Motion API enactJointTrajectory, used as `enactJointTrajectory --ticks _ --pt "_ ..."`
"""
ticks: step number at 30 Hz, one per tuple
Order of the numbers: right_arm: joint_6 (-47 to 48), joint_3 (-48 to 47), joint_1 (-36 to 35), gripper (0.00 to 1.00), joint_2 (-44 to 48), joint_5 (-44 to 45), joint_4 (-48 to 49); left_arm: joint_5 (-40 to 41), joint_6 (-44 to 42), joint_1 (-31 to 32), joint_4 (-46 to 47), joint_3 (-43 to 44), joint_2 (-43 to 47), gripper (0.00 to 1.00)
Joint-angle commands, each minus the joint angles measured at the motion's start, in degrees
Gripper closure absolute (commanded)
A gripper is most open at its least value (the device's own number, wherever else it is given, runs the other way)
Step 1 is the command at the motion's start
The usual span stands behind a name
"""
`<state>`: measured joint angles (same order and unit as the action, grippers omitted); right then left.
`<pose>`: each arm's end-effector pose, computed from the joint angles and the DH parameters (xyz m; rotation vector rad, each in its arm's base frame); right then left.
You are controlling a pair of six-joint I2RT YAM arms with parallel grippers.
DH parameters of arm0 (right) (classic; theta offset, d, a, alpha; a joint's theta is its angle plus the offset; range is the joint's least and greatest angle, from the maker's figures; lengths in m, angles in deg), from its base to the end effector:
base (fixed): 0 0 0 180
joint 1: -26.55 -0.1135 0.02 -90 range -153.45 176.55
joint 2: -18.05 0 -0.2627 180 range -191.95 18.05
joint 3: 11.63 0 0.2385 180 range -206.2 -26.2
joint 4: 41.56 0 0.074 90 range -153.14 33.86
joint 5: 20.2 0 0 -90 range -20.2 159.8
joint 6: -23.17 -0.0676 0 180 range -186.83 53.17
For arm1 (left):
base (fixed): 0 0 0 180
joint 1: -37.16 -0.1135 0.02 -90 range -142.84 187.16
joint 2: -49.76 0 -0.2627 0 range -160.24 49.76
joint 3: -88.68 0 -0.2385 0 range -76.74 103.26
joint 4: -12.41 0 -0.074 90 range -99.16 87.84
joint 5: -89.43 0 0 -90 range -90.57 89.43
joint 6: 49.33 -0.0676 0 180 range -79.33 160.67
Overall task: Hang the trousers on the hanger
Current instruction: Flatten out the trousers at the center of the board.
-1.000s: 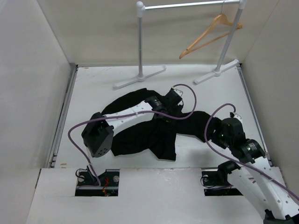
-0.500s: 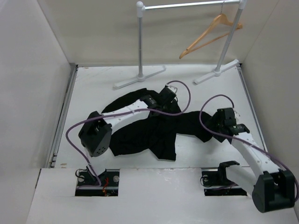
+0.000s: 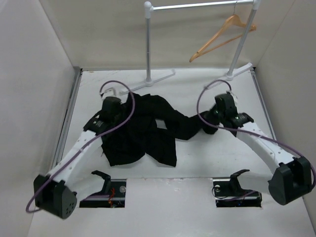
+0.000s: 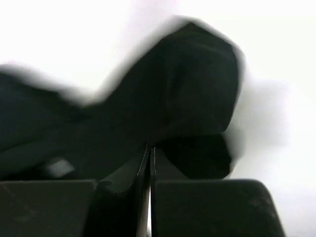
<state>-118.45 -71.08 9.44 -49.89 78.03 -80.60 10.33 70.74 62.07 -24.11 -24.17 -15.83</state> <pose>0.2440 0.0650 0.2178 0.7839 2.2954 0.3878 0.2456 -0.1000 0.2788 -0.2069 2.1788 -0.3407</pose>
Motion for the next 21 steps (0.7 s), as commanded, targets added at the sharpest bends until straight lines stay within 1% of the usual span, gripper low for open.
enactJointTrajectory --ticks 1,3,4,5,6,7,8,9,10,11,12,14,15,16,17,18,19,20,21 --pt "1.6 -17.8 -10.8 0.95 -1.0 0.4 4.0 -2.8 11.3 -5.2 0.4 -7.1 8.2 0.93" --pt "3.1 -31.3 -19.5 0.94 -9.0 0.3 0.9 -5.2 14.7 -9.5 0.2 -12.2 12.7 0.93" --pt "4.0 -39.1 -23.9 0.93 -14.5 0.1 -0.8 -6.4 16.2 -11.6 -0.1 -14.4 14.5 0.93" --pt "5.0 -47.4 -27.6 0.90 -20.6 -0.6 -2.3 -8.2 17.4 -13.5 -0.6 -16.4 16.1 0.93" --pt "6.3 -56.1 -30.9 0.84 -26.9 -2.4 -4.0 -10.1 18.3 -15.2 -1.4 -17.9 17.5 0.93" --pt "7.7 -64.9 -33.5 0.74 -32.5 -4.7 -6.4 -11.5 18.9 -16.6 -2.2 -19.2 18.9 0.93" --pt "8.4 -72.2 -35.2 0.59 -36.5 -5.2 -9.9 -12.6 19.4 -17.6 -2.9 -20.2 20.4 0.93" --pt "8.3 -76.4 -36.2 0.42 -38.4 -3.8 -12.6 -13.3 20.0 -18.2 -3.5 -21.0 21.7 0.93" --pt "8.5 -76.7 -36.5 0.27 -38.1 -1.8 -13.4 -14.0 20.4 -18.2 -4.2 -21.6 23.2 0.93" --pt "8.8 -73.6 -36.6 0.20 -35.8 -0.2 -12.8 -14.1 20.5 -17.7 -4.5 -21.9 23.9 0.93" --pt "9.2 -68.2 -35.9 0.17 -32.4 1.1 -11.2 -14.1 20.9 -16.7 -4.6 -22.1 24.7 0.93" --pt "8.9 -56.9 -33.2 0.16 -25.3 1.5 -8.2 -13.4 22.2 -13.1 -3.8 -21.9 25.3 0.93" --pt "7.9 -50.4 -31.6 0.17 -21.1 1.6 -6.8 -12.7 22.8 -11.0 -3.3 -21.2 25.1 0.93" --pt "6.9 -43.9 -30.1 0.21 -17.2 1.7 -5.9 -11.6 23.5 -8.4 -2.2 -20.3 24.3 0.93" --pt "5.6 -37.9 -28.7 0.29 -13.7 1.4 -5.1 -10.2 24.2 -5.4 -1.1 -19.2 23.0 0.93" --pt "4.5 -32.4 -27.5 0.43 -10.5 0.9 -4.8 -8.5 24.4 -1.9 0.6 -17.7 21.1 0.93" --pt "3.9 -27.6 -26.9 0.54 -7.8 0.7 -4.7 -6.9 24.4 1.5 2.3 -16.0 18.8 0.92" --pt "3.6 -23.0 -26.6 0.60 -5.8 0.7 -5.0 -5.3 24.3 4.8 3.8 -14.0 16.0 0.92" --pt "3.3 -18.8 -26.6 0.60 -4.3 0.7 -5.3 -4.0 24.3 7.8 5.2 -11.8 12.9 0.92"
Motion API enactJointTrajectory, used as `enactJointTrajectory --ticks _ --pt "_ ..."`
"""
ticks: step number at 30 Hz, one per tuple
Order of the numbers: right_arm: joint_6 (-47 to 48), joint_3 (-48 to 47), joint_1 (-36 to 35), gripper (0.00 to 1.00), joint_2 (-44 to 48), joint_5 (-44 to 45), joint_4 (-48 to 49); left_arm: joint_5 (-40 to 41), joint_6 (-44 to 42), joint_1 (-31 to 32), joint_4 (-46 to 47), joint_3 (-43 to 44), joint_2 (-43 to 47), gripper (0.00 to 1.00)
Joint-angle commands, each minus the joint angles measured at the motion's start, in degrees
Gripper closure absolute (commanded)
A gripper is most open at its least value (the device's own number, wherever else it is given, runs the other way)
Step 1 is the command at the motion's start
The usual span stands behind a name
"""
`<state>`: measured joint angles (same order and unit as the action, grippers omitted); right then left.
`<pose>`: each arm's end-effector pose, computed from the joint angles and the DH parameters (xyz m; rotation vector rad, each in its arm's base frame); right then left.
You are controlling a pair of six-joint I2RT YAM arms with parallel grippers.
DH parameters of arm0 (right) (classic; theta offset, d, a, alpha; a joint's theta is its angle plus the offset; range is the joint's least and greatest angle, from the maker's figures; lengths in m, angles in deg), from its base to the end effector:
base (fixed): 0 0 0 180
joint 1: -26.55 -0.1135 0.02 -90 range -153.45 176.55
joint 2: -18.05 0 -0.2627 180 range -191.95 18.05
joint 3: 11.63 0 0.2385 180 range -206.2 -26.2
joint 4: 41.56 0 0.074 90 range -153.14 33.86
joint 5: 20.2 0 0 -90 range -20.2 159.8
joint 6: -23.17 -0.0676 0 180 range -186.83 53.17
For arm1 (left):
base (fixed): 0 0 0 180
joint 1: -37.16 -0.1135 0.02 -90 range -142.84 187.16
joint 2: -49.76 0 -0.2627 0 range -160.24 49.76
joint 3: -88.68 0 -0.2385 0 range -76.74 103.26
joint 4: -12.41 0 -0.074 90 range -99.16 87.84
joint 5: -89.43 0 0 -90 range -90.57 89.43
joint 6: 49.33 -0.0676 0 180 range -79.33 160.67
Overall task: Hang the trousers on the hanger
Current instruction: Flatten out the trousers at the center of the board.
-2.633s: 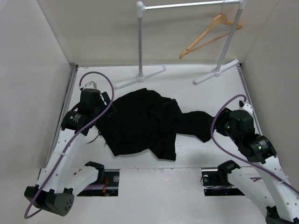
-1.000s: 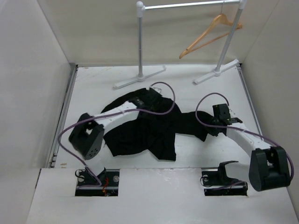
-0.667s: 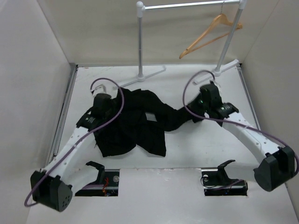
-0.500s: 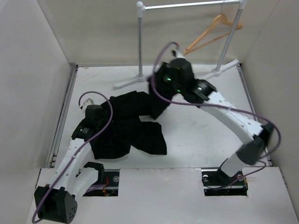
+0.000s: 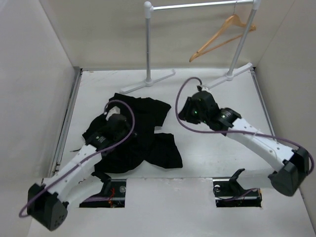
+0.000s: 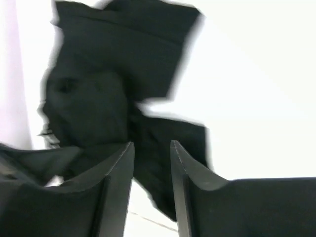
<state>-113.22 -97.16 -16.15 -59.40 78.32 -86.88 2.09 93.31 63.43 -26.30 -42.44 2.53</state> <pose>0.2355 0.2037 0.3182 0.1590 2.2964 0.6782 0.1744 -0.0826 0.2279 -0.5529 2.2431 -0.6895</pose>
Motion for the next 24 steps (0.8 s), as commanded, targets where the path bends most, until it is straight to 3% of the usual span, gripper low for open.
enactJointTrajectory --ticks 1,2,4,7,11,14,18,22,24 --pt "-2.4 11.1 -1.0 0.56 6.3 0.1 0.9 5.2 1.5 8.8 8.8 8.9 -8.8 0.92" --pt "-3.2 14.6 -1.5 0.50 7.7 -0.2 0.8 5.3 1.5 10.2 10.0 10.8 -11.1 0.92" --pt "-6.0 21.6 -2.6 0.30 11.1 0.4 1.6 4.6 1.8 12.9 13.7 16.5 -17.1 0.92" --pt "-10.1 31.0 -3.0 0.20 17.0 -0.4 3.3 3.3 2.0 15.1 16.2 24.6 -22.8 0.92" --pt "-12.6 37.9 -2.6 0.18 20.4 -4.6 6.5 5.2 1.6 15.2 14.8 28.4 -23.1 0.92" --pt "-13.1 40.0 -4.1 0.17 17.3 -9.9 12.3 7.1 1.6 9.6 9.2 22.2 -17.7 0.92" --pt "-14.5 41.9 -6.5 0.19 11.7 -10.2 17.7 6.0 0.4 1.1 1.7 12.9 -9.3 0.89" --pt "-14.7 41.9 -4.0 0.35 8.1 -5.7 17.5 5.5 -2.4 -4.9 -4.1 8.2 -4.0 0.63" --pt "-14.8 41.2 -2.6 0.36 8.0 -3.3 15.1 6.4 -3.9 -6.6 -6.9 8.1 -1.7 0.51"
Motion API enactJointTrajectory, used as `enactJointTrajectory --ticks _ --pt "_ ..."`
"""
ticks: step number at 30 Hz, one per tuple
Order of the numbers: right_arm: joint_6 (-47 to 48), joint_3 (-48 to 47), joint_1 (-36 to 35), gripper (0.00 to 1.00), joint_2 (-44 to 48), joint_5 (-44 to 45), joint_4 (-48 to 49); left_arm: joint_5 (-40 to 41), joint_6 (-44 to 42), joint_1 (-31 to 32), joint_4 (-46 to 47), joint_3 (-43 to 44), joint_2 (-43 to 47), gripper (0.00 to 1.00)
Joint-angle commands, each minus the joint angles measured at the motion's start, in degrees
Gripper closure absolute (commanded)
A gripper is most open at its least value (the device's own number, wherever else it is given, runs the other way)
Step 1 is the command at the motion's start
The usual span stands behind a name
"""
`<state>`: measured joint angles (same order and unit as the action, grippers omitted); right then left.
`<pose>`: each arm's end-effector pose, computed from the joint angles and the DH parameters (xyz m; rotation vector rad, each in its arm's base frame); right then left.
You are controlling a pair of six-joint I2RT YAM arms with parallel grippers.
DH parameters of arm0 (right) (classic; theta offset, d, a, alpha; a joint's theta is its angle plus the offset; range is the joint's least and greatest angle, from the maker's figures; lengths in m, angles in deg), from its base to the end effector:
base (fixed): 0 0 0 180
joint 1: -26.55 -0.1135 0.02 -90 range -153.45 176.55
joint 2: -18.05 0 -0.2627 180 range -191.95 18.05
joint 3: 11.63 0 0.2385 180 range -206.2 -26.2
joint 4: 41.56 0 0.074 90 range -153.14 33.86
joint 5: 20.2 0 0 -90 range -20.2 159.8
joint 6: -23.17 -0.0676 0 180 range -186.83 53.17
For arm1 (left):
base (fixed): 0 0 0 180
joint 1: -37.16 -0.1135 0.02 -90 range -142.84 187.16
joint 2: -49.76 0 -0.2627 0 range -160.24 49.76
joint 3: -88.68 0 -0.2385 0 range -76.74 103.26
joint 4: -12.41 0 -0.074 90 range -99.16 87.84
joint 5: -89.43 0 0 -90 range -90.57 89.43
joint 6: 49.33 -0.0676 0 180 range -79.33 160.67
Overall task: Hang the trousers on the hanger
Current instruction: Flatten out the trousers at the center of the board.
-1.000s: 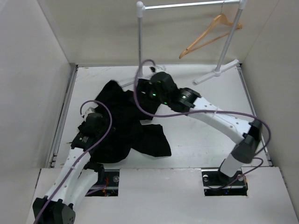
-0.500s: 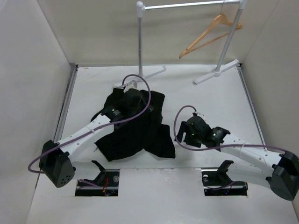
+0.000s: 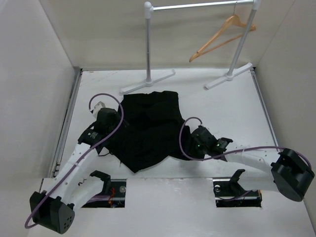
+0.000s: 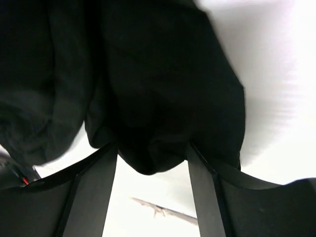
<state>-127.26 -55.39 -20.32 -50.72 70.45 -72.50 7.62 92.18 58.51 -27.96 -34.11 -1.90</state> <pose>0.1512 0.1602 0.1402 0.3240 2.6855 0.6580 0.1992 -0.0675 0.2622 -0.6598 2.1284 -0.5627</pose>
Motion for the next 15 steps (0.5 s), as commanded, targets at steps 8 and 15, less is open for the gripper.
enactJointTrajectory --ticks 8,15 --pt "-1.0 -4.2 4.5 0.22 11.5 14.4 -15.5 7.6 -6.6 -5.0 -12.8 -0.2 4.8 0.34" --pt "1.1 -4.8 7.1 0.25 1.5 7.4 -12.5 7.9 -6.3 -4.8 -7.5 -4.3 -4.1 0.40"
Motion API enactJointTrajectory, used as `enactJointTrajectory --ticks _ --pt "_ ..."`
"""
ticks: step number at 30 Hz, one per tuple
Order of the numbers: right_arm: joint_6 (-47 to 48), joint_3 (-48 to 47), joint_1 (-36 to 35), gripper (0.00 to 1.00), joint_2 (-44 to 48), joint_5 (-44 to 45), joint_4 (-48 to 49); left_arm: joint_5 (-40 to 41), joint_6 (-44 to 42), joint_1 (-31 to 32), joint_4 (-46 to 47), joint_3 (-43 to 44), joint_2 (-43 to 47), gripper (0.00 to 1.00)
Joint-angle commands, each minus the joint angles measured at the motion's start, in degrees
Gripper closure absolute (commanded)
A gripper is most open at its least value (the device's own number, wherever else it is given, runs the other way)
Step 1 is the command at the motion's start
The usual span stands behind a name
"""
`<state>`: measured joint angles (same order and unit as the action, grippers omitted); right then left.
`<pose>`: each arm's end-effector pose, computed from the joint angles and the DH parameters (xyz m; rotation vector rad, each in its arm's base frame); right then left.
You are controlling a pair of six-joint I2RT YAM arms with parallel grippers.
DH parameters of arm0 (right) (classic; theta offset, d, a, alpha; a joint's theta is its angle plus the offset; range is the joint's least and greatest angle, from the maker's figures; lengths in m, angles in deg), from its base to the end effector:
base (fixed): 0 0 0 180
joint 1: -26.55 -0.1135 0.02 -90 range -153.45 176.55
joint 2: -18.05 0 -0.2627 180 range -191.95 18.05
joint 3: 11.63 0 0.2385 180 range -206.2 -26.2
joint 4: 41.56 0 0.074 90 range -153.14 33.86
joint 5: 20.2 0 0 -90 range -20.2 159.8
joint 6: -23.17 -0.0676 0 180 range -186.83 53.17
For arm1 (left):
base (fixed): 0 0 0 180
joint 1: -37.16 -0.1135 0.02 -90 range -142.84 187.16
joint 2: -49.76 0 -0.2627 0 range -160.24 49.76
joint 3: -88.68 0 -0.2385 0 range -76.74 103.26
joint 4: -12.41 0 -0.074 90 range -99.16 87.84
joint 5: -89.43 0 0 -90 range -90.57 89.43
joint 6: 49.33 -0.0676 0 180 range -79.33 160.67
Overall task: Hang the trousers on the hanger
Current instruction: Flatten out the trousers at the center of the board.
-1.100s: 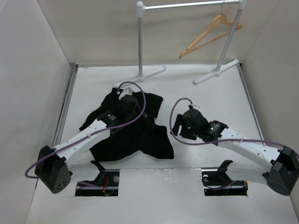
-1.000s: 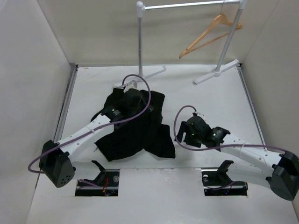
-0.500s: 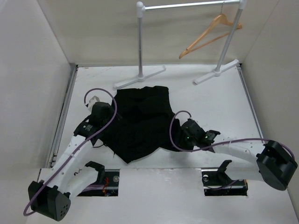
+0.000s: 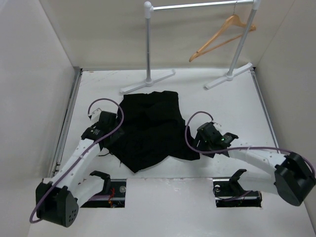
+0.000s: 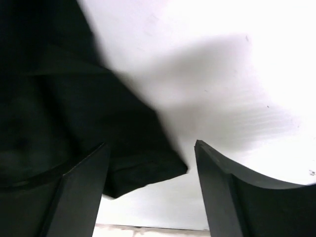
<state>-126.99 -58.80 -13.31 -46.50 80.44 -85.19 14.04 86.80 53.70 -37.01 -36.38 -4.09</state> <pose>0.1637 0.1204 0.1566 0.5305 2.6008 0.3668 0.1929 -0.0395 0.2260 -0.7219 2.2774 -0.2110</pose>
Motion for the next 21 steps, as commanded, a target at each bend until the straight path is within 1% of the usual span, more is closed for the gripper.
enactJointTrajectory --ticks 1,2,3,6,7,8,9,11,14,16,18,19,21 --pt "0.6 -1.2 0.0 0.28 -3.6 -3.8 1.6 1.5 -0.8 -0.3 2.5 -2.8 -2.9 0.41" --pt "0.2 -1.0 0.3 0.32 -4.3 -4.8 3.2 1.2 -0.6 -0.6 3.2 -3.5 -3.5 0.43" --pt "-0.2 -0.8 0.4 0.39 -5.1 -5.6 4.6 0.7 -0.3 -0.9 4.5 -4.5 -4.8 0.47" --pt "0.0 -1.1 3.4 0.71 -6.1 -7.0 7.8 -1.8 1.2 0.1 6.7 -6.7 -7.1 0.61" --pt "0.2 -1.5 4.8 0.80 -5.0 -6.9 8.1 -2.9 2.2 1.0 7.1 -7.4 -7.8 0.66" --pt "0.7 -2.3 6.7 0.87 -3.1 -6.4 7.9 -3.7 3.5 2.6 7.6 -8.1 -8.0 0.71" --pt "1.4 -3.4 9.0 0.90 -0.6 -6.0 7.4 -4.1 4.9 4.5 8.1 -8.8 -8.2 0.75" --pt "3.5 -7.2 13.9 0.92 4.2 -5.2 5.8 -4.9 8.3 9.4 8.8 -9.2 -8.7 0.77" --pt "8.2 -19.3 18.6 0.92 5.1 -4.3 2.0 -6.9 12.7 18.6 10.2 -7.1 -11.1 0.77" --pt "10.2 -29.0 17.0 0.92 2.3 -3.3 1.1 -8.5 13.4 24.3 10.9 -4.0 -13.0 0.75" --pt "11.5 -39.7 12.2 0.92 -2.6 -1.2 1.3 -9.8 13.2 28.5 10.5 -0.8 -13.8 0.70" --pt "12.0 -45.6 9.3 0.92 -6.0 -0.4 1.3 -10.4 13.0 30.0 10.9 0.1 -13.1 0.66" --pt "12.6 -58.5 2.6 0.91 -15.0 -0.8 1.2 -8.7 13.4 31.2 10.0 0.3 -9.1 0.54"
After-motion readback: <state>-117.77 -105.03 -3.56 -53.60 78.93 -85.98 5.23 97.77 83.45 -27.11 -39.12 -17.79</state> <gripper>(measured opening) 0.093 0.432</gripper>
